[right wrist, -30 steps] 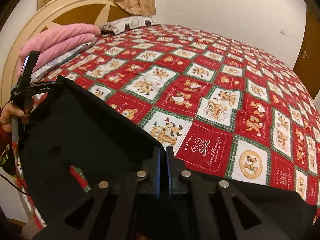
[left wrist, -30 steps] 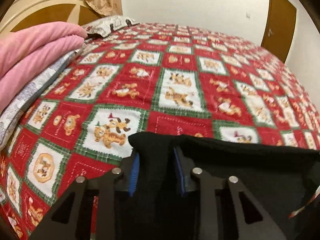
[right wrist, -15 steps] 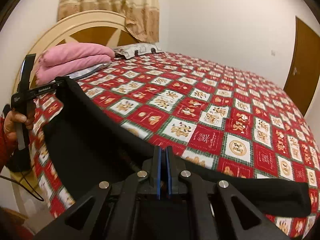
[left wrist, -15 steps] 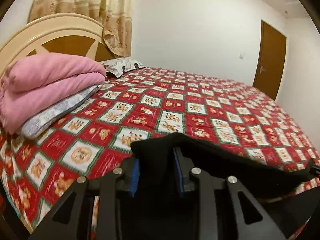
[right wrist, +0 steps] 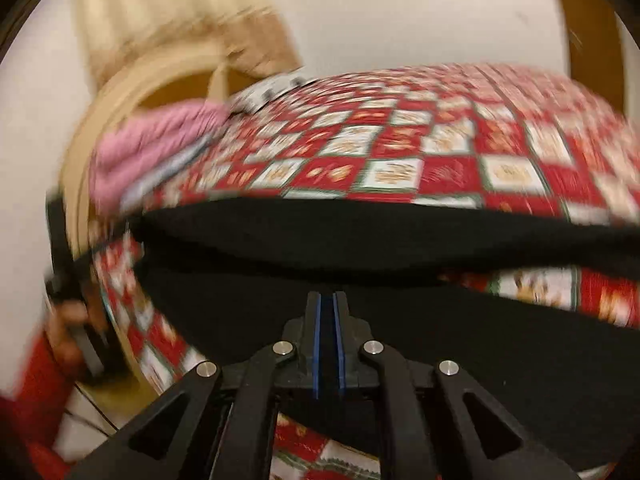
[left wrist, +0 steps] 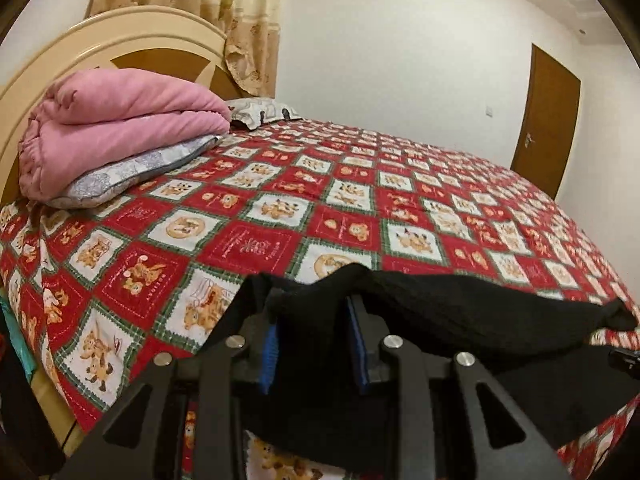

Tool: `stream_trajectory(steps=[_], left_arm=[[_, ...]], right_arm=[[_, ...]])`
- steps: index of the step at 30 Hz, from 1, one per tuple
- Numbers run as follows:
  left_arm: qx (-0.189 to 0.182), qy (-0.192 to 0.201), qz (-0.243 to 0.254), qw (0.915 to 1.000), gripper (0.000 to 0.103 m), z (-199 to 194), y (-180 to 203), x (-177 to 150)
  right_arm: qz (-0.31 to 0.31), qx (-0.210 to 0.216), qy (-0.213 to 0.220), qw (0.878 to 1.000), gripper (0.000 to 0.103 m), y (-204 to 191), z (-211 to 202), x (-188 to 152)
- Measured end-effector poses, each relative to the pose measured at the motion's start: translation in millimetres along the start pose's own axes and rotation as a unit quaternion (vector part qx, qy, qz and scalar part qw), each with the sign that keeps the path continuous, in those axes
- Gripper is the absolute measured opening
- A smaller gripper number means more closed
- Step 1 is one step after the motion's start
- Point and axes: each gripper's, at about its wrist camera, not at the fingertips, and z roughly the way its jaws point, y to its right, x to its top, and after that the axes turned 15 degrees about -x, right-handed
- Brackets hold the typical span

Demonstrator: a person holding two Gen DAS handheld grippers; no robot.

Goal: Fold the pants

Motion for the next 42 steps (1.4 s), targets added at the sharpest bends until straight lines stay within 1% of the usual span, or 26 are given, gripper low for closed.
stream_trajectory(steps=[2,3,4,5,6,7,8,10,11,13,15,17,18,19,20,21,23,25,27,31,33,36,37,39,40,42], left_arm=[[-0.003,0.008,-0.003,1.0,0.033,-2.7,1.0,3.9],[-0.004,0.011,-0.002,0.9999,0.033,-5.1,1.5,1.0],[-0.004,0.013,-0.001,0.9999,0.033,-6.5,2.2,1.0],[-0.003,0.013,-0.001,0.9999,0.033,-7.4,2.6,1.6],[-0.004,0.013,-0.002,0.9999,0.033,-7.7,2.6,1.8],[-0.004,0.012,-0.004,0.9999,0.033,-8.0,2.3,1.4],[-0.004,0.012,-0.007,0.9999,0.033,-8.5,2.4,1.9],[-0.005,0.013,-0.014,0.9998,0.033,-9.3,2.9,2.0],[-0.005,0.014,-0.015,0.9998,0.033,-9.1,3.2,2.1],[-0.002,0.013,-0.015,0.9998,0.033,-8.2,3.8,2.0],[-0.001,0.012,-0.014,0.9998,0.033,-7.4,4.2,2.4],[0.004,0.003,-0.009,0.9999,0.033,-4.4,5.0,4.1],[0.006,0.0,-0.008,0.9999,0.033,-2.7,5.6,4.6],[0.008,-0.001,-0.006,0.9999,0.033,-0.9,5.7,5.6],[0.01,-0.002,-0.004,0.9999,0.033,1.1,5.9,6.4],[0.012,-0.002,-0.002,0.9999,0.033,3.1,5.5,7.4],[0.011,-0.002,0.001,0.9999,0.033,4.8,4.5,10.6],[0.006,0.004,0.003,1.0,0.033,1.6,4.1,14.3],[0.002,0.015,0.002,0.9999,0.033,-6.4,3.4,17.0],[-0.005,0.028,-0.002,0.9996,0.033,-24.0,-1.8,12.4],[-0.005,0.029,-0.004,0.9996,0.033,-31.9,-7.6,3.9],[0.0,0.018,0.01,0.9998,0.036,-37.8,-14.1,-14.1],[0.008,0.009,0.019,0.9998,0.037,-36.8,-15.5,-20.7],[0.022,-0.015,0.033,0.9991,0.042,-31.1,-17.0,-31.5],[0.032,-0.033,0.04,0.9981,0.045,-25.5,-18.8,-38.8],[0.051,-0.053,0.048,0.9961,0.048,-19.5,-22.6,-47.5]], right_arm=[[0.076,-0.006,0.001,0.997,0.01,30.5,2.1,2.3],[0.108,-0.011,0.0,0.994,0.016,45.7,3.3,3.1],[0.13,-0.015,0.0,0.991,0.031,57.0,3.6,3.9],[0.156,-0.017,0.002,0.988,0.041,69.0,3.6,4.9],[0.176,-0.017,0.008,0.984,0.064,78.7,3.1,6.6],[0.19,-0.016,0.016,0.982,0.074,84.3,2.0,10.0],[0.204,-0.012,0.023,0.979,0.074,90.4,1.4,13.4],[0.219,-0.01,0.021,0.975,0.074,97.4,7.2,23.1],[0.223,-0.026,0.008,0.975,0.074,97.9,14.5,28.4],[0.232,-0.031,-0.014,0.972,0.074,102.1,30.8,33.6],[0.254,-0.031,-0.047,0.966,0.073,105.5,51.3,34.8],[0.286,-0.024,-0.082,0.954,0.073,107.2,73.3,33.3],[0.299,-0.027,-0.081,0.95,0.067,108.0,77.6,33.3],[0.304,-0.032,-0.071,0.95,0.041,107.5,78.0,35.0],[0.298,-0.032,-0.07,0.951,0.019,106.3,79.6,37.5],[0.294,-0.031,-0.071,0.953,0.008,105.2,79.6,38.8],[0.288,-0.024,-0.056,0.956,0.008,103.0,69.7,39.0],[0.271,-0.01,-0.028,0.962,0.008,98.6,50.1,37.5],[0.246,0.011,0.002,0.969,0.008,89.0,19.9,34.0],[0.198,0.012,0.026,0.98,0.008,67.4,-24.3,14.6],[0.178,0.0,0.023,0.984,0.008,60.5,-35.7,-4.8],[0.171,-0.014,-0.012,0.985,0.008,59.9,-32.4,-38.8],[0.169,-0.02,-0.021,0.985,0.008,61.3,-28.6,-47.5],[0.146,-0.053,-0.039,0.987,0.008,56.6,-17.5,-63.6],[0.139,-0.063,-0.044,0.987,0.008,54.6,-13.4,-68.8],[0.135,-0.074,-0.056,0.987,0.008,54.7,-5.1,-74.9]])
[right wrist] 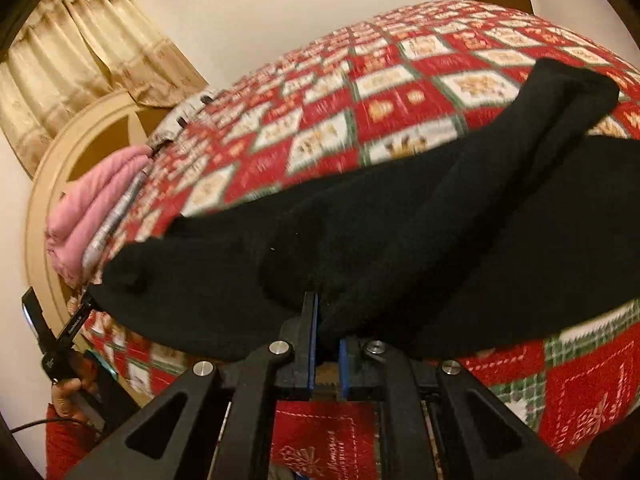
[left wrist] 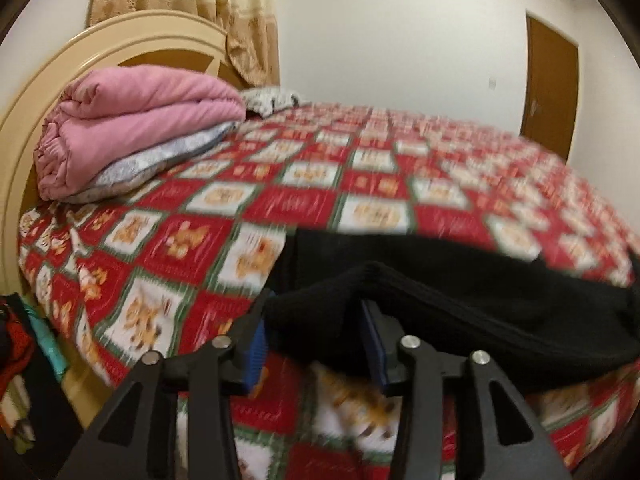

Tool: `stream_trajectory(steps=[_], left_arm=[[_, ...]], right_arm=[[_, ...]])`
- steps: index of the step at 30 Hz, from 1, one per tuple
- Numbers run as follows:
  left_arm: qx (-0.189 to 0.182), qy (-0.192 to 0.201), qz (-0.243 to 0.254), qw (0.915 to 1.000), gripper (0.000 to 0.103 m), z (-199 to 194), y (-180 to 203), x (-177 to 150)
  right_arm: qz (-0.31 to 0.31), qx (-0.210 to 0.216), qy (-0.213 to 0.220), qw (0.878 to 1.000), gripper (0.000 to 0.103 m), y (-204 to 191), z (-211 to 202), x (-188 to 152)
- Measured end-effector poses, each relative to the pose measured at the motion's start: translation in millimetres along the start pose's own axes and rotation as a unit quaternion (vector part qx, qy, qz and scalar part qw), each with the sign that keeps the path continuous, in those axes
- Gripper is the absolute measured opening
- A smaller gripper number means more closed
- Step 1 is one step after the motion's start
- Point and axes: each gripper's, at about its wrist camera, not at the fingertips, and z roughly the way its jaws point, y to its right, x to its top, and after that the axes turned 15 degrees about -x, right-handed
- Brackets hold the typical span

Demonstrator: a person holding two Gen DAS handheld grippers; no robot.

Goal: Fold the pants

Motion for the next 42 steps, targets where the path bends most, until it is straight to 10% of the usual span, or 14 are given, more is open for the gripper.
stream_trajectory(steps=[9,31,35,42], left_arm=[[0.04,-0.005,0.003,0.9992,0.103,-18.1,-23.3,-1.7],[0.084,-0.066,0.022,0.994,0.103,-45.7,-61.4,-34.2],[0.009,-0.035,-0.067,0.9971,0.101,-62.5,-61.2,-30.1],[-0.105,-0.044,-0.222,0.9683,0.086,-23.1,-48.4,-29.7]], right_arm=[[0.001,-0.006,-0.01,1.0,0.023,5.9,0.6,4.8],[-0.063,-0.041,0.004,0.997,0.035,5.4,-44.1,-3.0],[-0.069,-0.011,0.013,0.997,0.035,-15.2,-38.5,4.3],[-0.127,0.031,0.031,0.991,0.035,-64.4,-38.6,3.3]])
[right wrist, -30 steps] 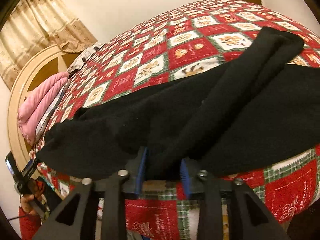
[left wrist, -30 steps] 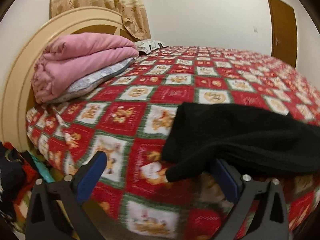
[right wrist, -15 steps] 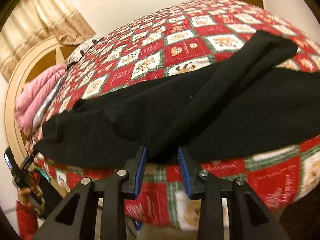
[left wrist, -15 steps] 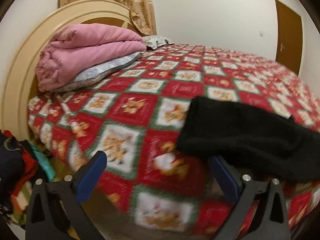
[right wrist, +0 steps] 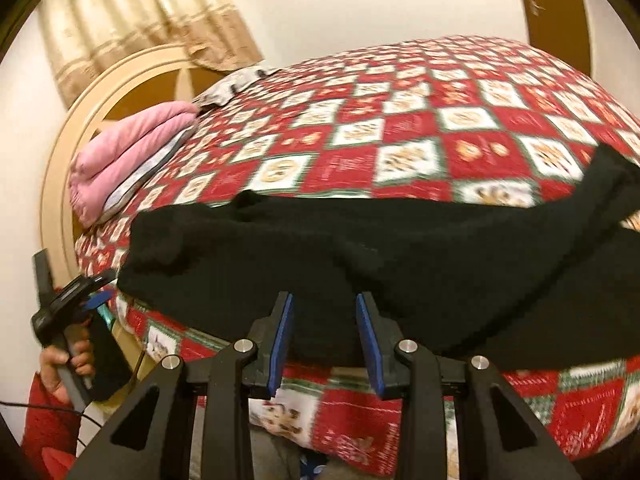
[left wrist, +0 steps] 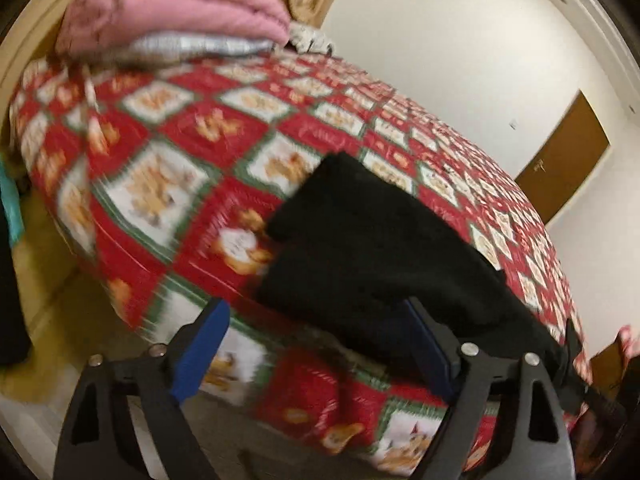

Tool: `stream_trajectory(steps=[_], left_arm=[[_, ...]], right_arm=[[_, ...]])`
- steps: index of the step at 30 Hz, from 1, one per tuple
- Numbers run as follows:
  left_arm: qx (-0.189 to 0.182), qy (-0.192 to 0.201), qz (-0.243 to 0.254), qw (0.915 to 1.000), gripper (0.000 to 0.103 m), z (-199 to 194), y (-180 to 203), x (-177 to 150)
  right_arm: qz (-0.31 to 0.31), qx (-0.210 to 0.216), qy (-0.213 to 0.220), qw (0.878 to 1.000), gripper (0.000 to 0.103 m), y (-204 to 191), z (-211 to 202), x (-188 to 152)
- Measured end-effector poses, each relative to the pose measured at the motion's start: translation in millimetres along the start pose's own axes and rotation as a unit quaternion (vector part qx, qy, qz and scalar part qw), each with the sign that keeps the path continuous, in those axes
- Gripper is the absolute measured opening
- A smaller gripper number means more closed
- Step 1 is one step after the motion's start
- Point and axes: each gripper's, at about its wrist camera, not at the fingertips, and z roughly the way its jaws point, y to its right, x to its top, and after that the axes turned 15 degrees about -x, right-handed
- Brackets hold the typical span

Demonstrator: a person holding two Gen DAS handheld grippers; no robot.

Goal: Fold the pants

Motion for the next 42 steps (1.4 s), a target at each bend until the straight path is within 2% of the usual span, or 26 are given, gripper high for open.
stream_trajectory(steps=[4,6,10,11,13,14,18,22,25,29,32,33,34,35,38,40,42], left_arm=[[-0.02,-0.017,-0.062,0.9977,0.068,25.2,-7.0,-4.5],[-0.028,-0.006,-0.077,0.9966,0.067,23.1,-7.2,-8.5],[-0.059,0.008,-0.093,0.9939,0.042,25.3,-6.6,-0.1],[-0.075,0.014,-0.1,0.992,0.027,25.3,-7.7,2.0],[-0.1,0.031,-0.107,0.9887,0.018,25.3,-5.8,8.1],[-0.098,0.038,-0.099,0.9895,0.018,24.7,-2.2,11.0],[-0.072,0.053,-0.018,0.9958,0.017,19.9,25.1,17.9],[-0.077,0.075,0.022,0.9939,0.017,11.4,34.5,20.9],[-0.068,0.074,0.046,0.9939,0.017,12.1,32.7,22.9],[-0.069,0.069,0.047,0.9941,0.017,14.8,28.5,20.5],[-0.065,0.065,0.055,0.9942,0.017,17.4,30.1,19.7],[-0.064,0.066,0.059,0.994,0.017,17.3,31.2,20.5],[-0.063,0.067,0.066,0.9936,0.017,17.2,32.9,21.6],[-0.061,0.069,0.074,0.993,0.017,17.4,34.9,23.2],[-0.049,0.071,0.09,0.9921,0.017,23.1,38.5,30.4],[-0.04,0.068,0.097,0.9922,0.017,34.5,37.7,37.9],[-0.024,0.056,0.104,0.9927,0.017,49.2,35.0,41.9]], right_arm=[[-0.008,0.003,0.006,1.0,0.035,-6.9,0.9,2.6],[-0.006,0.008,0.008,1.0,0.035,-6.8,3.1,5.6],[-0.015,0.038,0.01,0.999,0.035,-12.5,14.2,27.4],[-0.026,0.044,0.016,0.999,0.035,-16.9,17.3,36.3],[-0.047,0.063,0.023,0.997,0.035,-26.9,29.4,57.9],[-0.052,0.079,0.019,0.995,0.035,-31.3,39.0,68.5],[-0.029,0.141,-0.037,0.989,0.035,-40.2,93.1,97.6],[-0.015,0.194,-0.095,0.976,0.035,-54.6,135.7,99.9],[0.013,0.236,-0.146,0.961,0.035,-67.9,162.8,91.6],[0.019,0.264,-0.147,0.953,0.035,-82.5,173.6,94.5],[0.01,0.288,-0.165,0.943,0.035,-94.9,179.3,97.2],[0.004,0.29,-0.163,0.943,0.032,-98.3,178.6,100.0],[0.004,0.294,-0.157,0.943,0.02,-98.4,177.9,104.7],[0.012,0.299,-0.147,0.943,0.017,-95.4,176.5,112.2],[0.057,0.317,-0.122,0.939,0.013,-79.5,177.9,135.3],[0.066,0.303,-0.106,0.945,0.01,-74.5,181.8,145.0],[0.072,0.295,-0.112,0.946,0.01,-74.1,193.5,147.5]])
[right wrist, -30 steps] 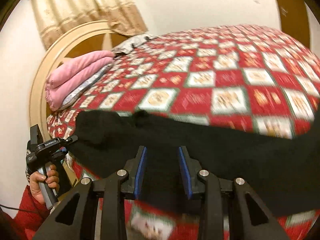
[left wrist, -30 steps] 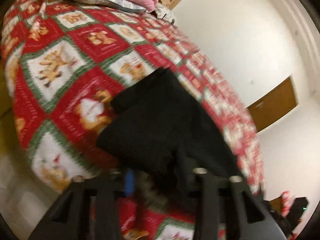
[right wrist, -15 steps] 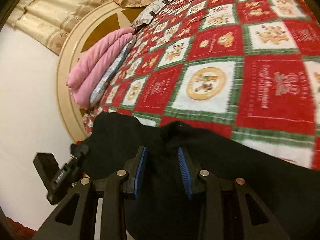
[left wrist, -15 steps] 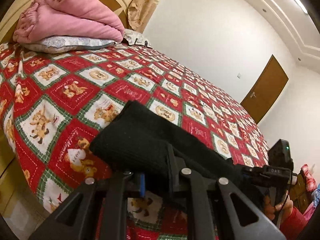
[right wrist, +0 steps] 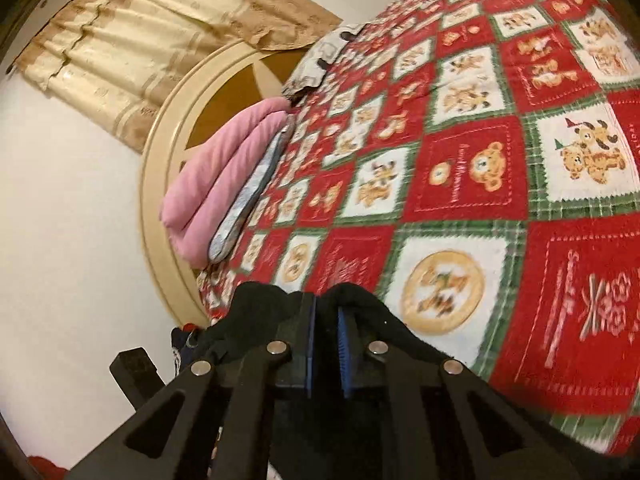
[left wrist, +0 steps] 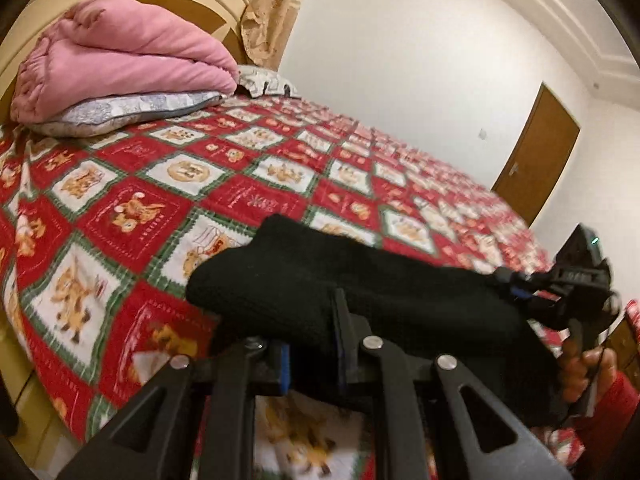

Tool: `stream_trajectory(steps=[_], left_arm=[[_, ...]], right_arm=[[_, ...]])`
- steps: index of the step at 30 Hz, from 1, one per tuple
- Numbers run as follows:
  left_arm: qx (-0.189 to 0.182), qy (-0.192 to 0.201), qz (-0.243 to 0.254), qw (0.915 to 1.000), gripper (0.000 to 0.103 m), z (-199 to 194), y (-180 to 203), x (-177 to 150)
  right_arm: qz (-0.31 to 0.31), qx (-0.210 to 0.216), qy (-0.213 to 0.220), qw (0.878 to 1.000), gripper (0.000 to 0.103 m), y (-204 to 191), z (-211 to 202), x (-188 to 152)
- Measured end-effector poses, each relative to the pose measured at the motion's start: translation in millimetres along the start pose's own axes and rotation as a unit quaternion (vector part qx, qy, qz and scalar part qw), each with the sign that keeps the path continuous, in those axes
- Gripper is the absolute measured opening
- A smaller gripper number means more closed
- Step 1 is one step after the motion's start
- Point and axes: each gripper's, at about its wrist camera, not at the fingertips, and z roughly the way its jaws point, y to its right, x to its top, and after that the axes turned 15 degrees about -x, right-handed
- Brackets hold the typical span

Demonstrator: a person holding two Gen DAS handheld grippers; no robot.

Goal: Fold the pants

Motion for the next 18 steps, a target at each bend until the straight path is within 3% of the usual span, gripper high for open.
stream_trajectory(steps=[3,6,8,10,11,13,14,18], left_arm=[[0.024,-0.032,0.01,0.9991,0.018,24.5,-4.7,-4.4],[0.035,-0.031,0.031,0.9984,0.025,26.8,-4.8,-7.7],[0.046,-0.041,0.046,0.9971,0.037,21.0,-5.6,-6.9],[0.068,-0.042,0.055,0.9953,0.073,8.5,-10.6,-6.2],[0.084,-0.039,0.059,0.994,0.085,0.1,-15.5,-6.1],[0.097,-0.032,0.058,0.9931,0.094,-15.5,-24.9,-5.6],[0.097,-0.028,0.051,0.9936,0.095,-24.7,-30.6,-5.5],[0.156,-0.006,0.036,0.987,0.094,-45.4,-44.0,0.4]], right_arm=[[-0.003,-0.042,-0.016,0.999,0.009,13.0,23.3,2.3],[0.028,-0.031,-0.013,0.999,0.005,28.0,27.2,5.7],[0.026,-0.033,-0.008,0.999,0.005,30.0,23.9,11.0],[0.045,-0.011,-0.01,0.999,0.005,37.9,21.3,14.0],[0.069,0.012,-0.017,0.997,0.005,46.1,21.0,14.9],[0.109,0.042,-0.032,0.993,0.006,58.0,22.1,16.1],[0.11,0.038,-0.034,0.993,0.006,59.5,19.7,15.1],[0.067,0.0,-0.032,0.997,0.009,40.6,5.8,17.5]])
